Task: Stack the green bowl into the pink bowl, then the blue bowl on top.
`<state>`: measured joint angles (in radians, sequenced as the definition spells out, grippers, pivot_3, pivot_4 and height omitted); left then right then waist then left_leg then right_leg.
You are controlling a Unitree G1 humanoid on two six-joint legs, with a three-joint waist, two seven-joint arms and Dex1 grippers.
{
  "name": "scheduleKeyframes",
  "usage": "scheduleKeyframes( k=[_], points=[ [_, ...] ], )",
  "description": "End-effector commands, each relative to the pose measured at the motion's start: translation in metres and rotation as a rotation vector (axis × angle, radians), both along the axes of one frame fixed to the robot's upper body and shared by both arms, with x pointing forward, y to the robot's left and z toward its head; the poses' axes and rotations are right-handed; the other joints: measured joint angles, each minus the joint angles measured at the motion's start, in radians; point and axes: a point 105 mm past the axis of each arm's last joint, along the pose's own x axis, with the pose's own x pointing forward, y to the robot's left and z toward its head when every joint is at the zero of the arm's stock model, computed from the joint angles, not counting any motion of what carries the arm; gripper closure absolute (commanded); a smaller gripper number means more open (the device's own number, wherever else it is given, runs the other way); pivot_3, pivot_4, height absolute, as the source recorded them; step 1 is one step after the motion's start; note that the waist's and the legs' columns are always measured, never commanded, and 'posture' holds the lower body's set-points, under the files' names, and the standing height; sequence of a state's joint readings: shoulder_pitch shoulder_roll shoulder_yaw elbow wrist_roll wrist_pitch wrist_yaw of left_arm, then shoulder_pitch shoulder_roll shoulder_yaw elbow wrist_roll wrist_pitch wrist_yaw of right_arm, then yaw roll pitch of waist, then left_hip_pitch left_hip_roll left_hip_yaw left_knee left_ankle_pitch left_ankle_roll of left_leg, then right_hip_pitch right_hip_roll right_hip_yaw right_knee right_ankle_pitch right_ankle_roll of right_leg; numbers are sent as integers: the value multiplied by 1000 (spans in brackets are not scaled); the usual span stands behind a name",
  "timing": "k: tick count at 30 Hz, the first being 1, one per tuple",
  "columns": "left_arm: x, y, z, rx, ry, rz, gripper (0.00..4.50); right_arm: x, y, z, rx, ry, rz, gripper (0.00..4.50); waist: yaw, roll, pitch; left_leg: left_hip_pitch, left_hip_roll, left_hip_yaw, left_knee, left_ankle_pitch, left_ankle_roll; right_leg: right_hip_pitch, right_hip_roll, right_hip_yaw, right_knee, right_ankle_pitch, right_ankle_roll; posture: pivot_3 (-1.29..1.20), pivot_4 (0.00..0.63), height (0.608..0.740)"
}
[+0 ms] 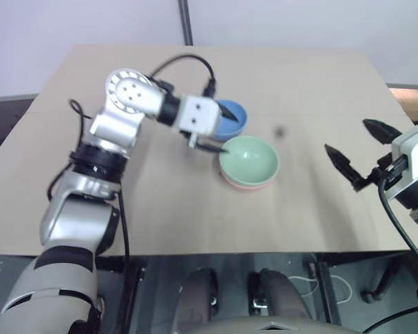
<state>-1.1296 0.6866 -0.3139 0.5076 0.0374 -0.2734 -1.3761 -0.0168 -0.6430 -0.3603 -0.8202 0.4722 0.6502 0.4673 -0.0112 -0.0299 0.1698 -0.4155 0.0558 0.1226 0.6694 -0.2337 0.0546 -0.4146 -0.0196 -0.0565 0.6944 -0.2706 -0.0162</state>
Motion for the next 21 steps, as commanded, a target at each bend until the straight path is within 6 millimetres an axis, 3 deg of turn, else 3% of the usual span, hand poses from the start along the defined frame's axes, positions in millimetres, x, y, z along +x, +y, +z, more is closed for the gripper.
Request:
scheduleKeyframes(
  k=[1,8,12,21],
  points=[
    [23,26,4,67,-117,135,855,-12,16,6,-35,-28,108,0,-1,0,0,0,0,0,0,0,0,0,0,0,0,0,0,0,150,740],
    [36,36,-26,176,-135,173,855,-16,15,6,-18,15,161,0,7,-1,0,-2,0,0,0,0,-1,-1,-1,0,-1,0,0,0,150,740],
    [51,29,-40,203,-166,220,855,-16,16,8,-6,16,157,0,9,-1,1,-2,0,0,0,0,-1,-1,-1,-1,-1,0,0,0,150,740],
    [63,5,-58,250,-207,193,855,-29,24,1,-73,31,183,0,14,-2,1,-3,0,0,0,0,0,-2,-1,0,-1,0,0,0,150,740]
  ],
)
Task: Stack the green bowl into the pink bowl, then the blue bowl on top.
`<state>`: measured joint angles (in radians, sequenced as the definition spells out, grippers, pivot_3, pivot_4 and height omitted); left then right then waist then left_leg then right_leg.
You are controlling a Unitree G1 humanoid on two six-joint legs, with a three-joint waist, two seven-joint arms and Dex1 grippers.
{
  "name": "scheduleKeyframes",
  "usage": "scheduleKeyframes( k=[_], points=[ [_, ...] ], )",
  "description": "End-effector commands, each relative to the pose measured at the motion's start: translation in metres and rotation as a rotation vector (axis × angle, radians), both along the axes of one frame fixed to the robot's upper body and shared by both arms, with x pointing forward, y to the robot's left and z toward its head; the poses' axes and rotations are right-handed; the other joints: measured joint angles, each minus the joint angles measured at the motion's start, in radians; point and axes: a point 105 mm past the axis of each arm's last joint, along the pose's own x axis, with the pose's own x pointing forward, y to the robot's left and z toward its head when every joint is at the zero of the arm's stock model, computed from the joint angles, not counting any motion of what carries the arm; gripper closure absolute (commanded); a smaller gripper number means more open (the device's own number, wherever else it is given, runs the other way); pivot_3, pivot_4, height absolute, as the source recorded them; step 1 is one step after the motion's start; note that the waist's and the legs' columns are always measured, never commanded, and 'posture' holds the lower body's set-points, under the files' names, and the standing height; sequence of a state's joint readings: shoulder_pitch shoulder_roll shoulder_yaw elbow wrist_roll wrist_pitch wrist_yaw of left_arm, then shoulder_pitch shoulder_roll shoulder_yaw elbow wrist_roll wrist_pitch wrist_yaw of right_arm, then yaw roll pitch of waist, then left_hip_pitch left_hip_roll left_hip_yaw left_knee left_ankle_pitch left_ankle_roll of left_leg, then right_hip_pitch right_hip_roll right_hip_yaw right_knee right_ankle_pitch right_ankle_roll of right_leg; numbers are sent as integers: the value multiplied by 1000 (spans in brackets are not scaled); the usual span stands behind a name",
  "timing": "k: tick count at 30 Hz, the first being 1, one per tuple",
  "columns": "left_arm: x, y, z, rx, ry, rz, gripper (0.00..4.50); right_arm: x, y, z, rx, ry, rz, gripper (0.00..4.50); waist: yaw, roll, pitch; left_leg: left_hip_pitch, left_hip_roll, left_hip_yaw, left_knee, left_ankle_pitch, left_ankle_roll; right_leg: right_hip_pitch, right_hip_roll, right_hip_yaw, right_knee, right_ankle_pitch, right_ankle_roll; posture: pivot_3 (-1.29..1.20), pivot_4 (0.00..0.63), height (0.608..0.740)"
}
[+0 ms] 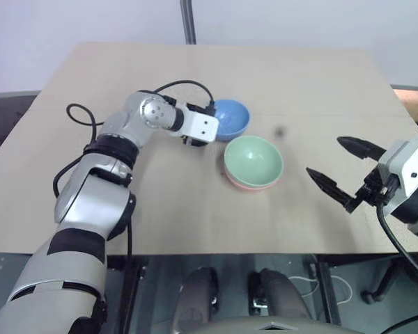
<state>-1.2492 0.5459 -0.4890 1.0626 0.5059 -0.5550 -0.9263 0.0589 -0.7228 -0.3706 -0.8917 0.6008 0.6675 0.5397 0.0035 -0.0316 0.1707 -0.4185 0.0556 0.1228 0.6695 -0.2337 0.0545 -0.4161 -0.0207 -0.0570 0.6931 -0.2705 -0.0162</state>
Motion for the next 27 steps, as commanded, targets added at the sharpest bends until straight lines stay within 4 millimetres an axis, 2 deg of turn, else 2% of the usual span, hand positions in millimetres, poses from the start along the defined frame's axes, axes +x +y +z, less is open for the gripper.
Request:
scheduleKeyframes(
  k=[1,2,7,8,9,14,19,21,24,27],
  points=[
    [4,-9,9,22,-53,-28,1349,-7,4,11,-28,-65,15,0,0,0,0,0,0,0,0,0,0,0,0,0,0,0,0,0,150,740],
    [4,-11,7,29,-50,-36,1516,-7,4,11,-30,-67,13,0,0,0,0,0,0,0,0,0,0,0,0,0,0,0,0,0,150,740],
    [3,-12,4,36,-34,-49,3747,-6,1,11,-32,-70,2,0,-2,0,0,0,0,0,0,0,0,0,0,0,1,0,0,0,150,740],
    [3,-13,5,18,-28,-44,4350,-5,0,11,-35,-73,-5,0,-2,0,0,0,0,0,0,0,0,0,0,0,1,0,0,0,150,740],
    [3,-15,7,-7,-18,-41,4467,-4,-2,11,-37,-78,-12,0,-2,0,0,0,0,0,0,0,0,0,0,0,0,0,0,0,150,740],
    [-10,-29,25,-100,-4,-156,4467,0,-11,13,-30,-96,-53,0,1,0,0,0,0,0,0,0,0,0,0,0,0,0,0,0,150,740],
    [-42,-58,69,-273,12,-382,4467,4,-21,14,-15,-107,-104,0,3,0,0,-1,0,0,1,1,-2,0,0,-1,0,0,0,0,150,740],
    [-57,-63,76,-309,74,-444,4467,4,-23,15,-19,-111,-112,0,3,0,0,-1,0,0,1,2,-3,0,-1,-1,0,0,-1,0,150,740],
    [-76,-60,71,-277,138,-516,4467,4,-24,14,-22,-113,-117,0,-4,1,0,1,0,0,1,2,-3,1,0,0,1,0,0,0,150,740],
    [-93,-53,59,-210,212,-586,3507,4,-24,13,-26,-113,-122,0,-16,1,0,3,0,0,1,2,-3,1,0,0,2,0,0,0,150,740]
  ],
)
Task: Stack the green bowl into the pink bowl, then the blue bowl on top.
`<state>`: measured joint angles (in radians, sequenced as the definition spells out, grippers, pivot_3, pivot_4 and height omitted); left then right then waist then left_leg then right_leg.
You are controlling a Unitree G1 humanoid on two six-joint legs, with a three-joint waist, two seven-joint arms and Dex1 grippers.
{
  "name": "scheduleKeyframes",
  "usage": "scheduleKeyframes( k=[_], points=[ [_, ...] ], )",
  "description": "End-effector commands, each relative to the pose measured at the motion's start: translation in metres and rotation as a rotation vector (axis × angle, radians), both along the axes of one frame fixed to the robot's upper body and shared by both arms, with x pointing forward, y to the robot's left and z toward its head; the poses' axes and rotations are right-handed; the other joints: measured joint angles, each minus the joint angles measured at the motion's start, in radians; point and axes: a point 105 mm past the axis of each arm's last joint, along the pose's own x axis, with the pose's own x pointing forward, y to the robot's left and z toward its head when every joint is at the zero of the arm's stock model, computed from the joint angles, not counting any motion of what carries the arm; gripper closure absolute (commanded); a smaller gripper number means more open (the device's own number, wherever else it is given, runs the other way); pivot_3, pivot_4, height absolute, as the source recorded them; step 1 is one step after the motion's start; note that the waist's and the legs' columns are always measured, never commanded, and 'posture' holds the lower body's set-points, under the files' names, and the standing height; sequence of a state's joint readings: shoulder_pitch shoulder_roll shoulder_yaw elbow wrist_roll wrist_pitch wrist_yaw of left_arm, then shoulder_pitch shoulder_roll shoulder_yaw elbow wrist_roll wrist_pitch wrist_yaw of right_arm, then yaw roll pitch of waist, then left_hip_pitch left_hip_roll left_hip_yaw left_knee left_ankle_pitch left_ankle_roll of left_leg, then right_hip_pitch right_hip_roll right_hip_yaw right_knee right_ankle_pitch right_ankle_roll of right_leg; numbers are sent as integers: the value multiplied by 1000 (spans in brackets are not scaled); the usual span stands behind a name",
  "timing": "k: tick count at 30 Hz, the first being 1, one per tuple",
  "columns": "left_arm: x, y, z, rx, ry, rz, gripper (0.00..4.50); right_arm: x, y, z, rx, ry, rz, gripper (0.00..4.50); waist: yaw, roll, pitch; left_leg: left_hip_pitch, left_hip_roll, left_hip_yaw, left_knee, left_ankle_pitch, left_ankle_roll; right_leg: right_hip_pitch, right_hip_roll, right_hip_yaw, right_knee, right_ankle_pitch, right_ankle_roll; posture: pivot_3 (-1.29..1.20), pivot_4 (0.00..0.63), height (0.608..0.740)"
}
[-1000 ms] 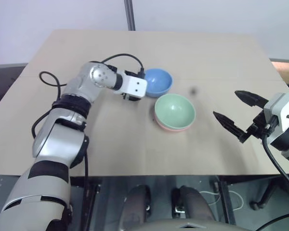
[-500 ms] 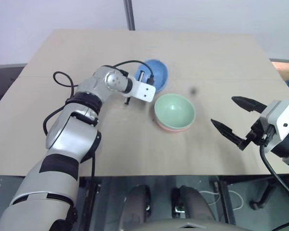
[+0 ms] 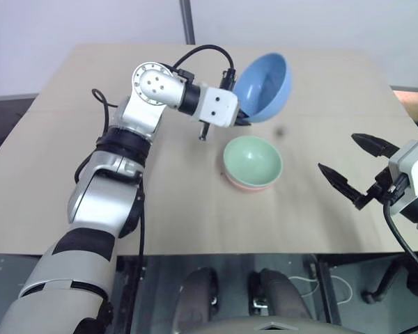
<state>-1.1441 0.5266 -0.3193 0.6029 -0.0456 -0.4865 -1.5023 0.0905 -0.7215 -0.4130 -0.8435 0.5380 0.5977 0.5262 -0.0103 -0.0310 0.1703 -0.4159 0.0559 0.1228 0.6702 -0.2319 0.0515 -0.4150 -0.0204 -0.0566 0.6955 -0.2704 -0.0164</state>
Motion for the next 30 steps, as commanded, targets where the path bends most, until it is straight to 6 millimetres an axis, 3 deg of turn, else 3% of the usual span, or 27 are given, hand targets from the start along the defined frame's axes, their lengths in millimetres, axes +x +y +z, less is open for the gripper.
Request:
scheduleKeyframes(
  k=[1,5,6,12,16,18,19,22,30],
  points=[
    [-18,6,3,35,10,-86,3113,-2,-4,10,-12,-60,-21,0,-4,0,0,0,0,0,0,0,0,0,0,0,0,0,0,0,150,740],
    [-21,5,5,2,34,-77,1325,-2,-5,8,-10,-57,-25,0,1,0,0,0,0,0,1,0,0,0,1,0,0,0,0,0,150,740],
    [-19,6,7,-18,42,-49,1071,-1,-5,7,-7,-51,-22,0,3,0,0,0,0,-1,1,0,0,1,1,0,0,0,0,0,150,740],
    [-3,23,24,-185,118,193,1071,5,0,-5,71,2,23,0,-2,0,0,0,0,-1,1,0,0,1,1,0,0,0,0,0,150,740],
    [4,38,36,-449,150,339,1071,14,-1,-14,50,28,33,0,-3,1,0,1,1,-1,1,0,0,1,1,0,0,0,0,0,150,740],
    [5,45,30,-482,162,401,1071,16,-1,-16,59,40,56,0,-2,1,0,1,1,-1,1,0,0,1,0,0,0,0,0,0,150,740],
    [5,50,25,-515,224,441,638,19,-1,-18,56,54,66,0,-1,1,0,1,1,-1,1,0,0,1,0,0,0,0,0,0,150,740],
    [-2,64,3,-576,364,544,10,30,-2,-23,83,89,102,0,-1,0,0,1,1,-1,1,0,0,1,0,0,0,0,0,0,150,740],
    [-21,97,-21,-852,354,752,10,30,-10,-38,62,156,164,0,4,1,0,1,1,-1,0,0,0,2,-1,0,0,1,-1,0,150,740]
  ],
)
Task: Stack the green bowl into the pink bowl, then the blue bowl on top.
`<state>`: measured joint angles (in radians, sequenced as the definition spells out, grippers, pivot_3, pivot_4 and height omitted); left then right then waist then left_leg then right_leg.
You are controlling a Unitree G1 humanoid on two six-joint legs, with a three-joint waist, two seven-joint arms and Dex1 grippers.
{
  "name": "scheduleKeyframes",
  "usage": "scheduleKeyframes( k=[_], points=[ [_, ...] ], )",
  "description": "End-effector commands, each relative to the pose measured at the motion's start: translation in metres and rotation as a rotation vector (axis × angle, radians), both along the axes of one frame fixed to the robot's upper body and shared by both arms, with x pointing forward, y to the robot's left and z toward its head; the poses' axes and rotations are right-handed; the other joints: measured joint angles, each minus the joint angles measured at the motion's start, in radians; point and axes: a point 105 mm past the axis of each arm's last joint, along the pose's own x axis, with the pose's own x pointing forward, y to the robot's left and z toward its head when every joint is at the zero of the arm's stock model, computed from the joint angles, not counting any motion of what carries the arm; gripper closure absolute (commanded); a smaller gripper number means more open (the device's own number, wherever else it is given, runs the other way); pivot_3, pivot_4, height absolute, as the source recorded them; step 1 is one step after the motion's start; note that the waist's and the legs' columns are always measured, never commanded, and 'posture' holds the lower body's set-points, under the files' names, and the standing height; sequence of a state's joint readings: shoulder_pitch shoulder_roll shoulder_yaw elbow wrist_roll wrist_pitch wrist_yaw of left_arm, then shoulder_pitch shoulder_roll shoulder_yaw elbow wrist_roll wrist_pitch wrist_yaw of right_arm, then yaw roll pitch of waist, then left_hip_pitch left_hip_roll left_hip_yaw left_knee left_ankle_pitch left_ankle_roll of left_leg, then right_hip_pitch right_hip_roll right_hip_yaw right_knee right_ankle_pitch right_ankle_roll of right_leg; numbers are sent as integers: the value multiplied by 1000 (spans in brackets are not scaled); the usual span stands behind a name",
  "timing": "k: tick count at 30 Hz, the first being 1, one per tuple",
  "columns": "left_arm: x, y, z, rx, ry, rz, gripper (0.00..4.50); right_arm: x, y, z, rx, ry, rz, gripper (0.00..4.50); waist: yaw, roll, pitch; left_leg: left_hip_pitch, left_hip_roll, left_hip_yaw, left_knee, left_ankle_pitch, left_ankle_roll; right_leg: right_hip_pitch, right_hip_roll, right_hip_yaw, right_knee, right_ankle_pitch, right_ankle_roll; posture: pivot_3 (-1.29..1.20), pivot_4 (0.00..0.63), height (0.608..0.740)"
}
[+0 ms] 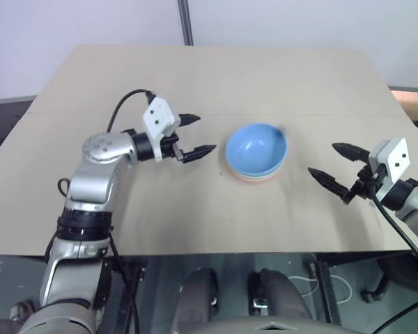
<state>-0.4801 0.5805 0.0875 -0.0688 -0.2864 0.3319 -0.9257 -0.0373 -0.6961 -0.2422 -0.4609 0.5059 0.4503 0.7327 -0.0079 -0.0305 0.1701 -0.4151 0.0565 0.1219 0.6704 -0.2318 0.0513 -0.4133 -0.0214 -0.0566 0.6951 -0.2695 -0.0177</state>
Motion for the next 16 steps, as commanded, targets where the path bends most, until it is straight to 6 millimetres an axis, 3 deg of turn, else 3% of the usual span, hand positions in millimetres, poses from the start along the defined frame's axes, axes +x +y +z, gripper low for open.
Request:
scheduleKeyframes(
  k=[1,9,12,16],
  points=[
    [-15,15,12,-117,-78,83,10,-10,-8,5,-23,-8,22,0,3,0,0,0,0,0,0,0,0,0,0,0,0,0,0,0,150,740],
    [-58,78,-21,-87,65,186,10,-42,-58,11,-65,51,-67,0,4,0,0,2,0,-1,-1,-2,3,1,-1,-1,0,-1,1,0,150,740],
    [-65,89,-22,-83,88,190,10,-49,-66,18,-60,56,-82,0,5,1,-1,3,0,-1,-1,-3,4,2,-2,-2,0,-1,1,0,150,740],
    [-69,89,-24,-62,116,181,10,-53,-68,20,-70,65,-80,0,9,1,-1,3,0,-1,-1,-3,4,2,-3,-2,0,-1,1,0,150,740]
  ],
)
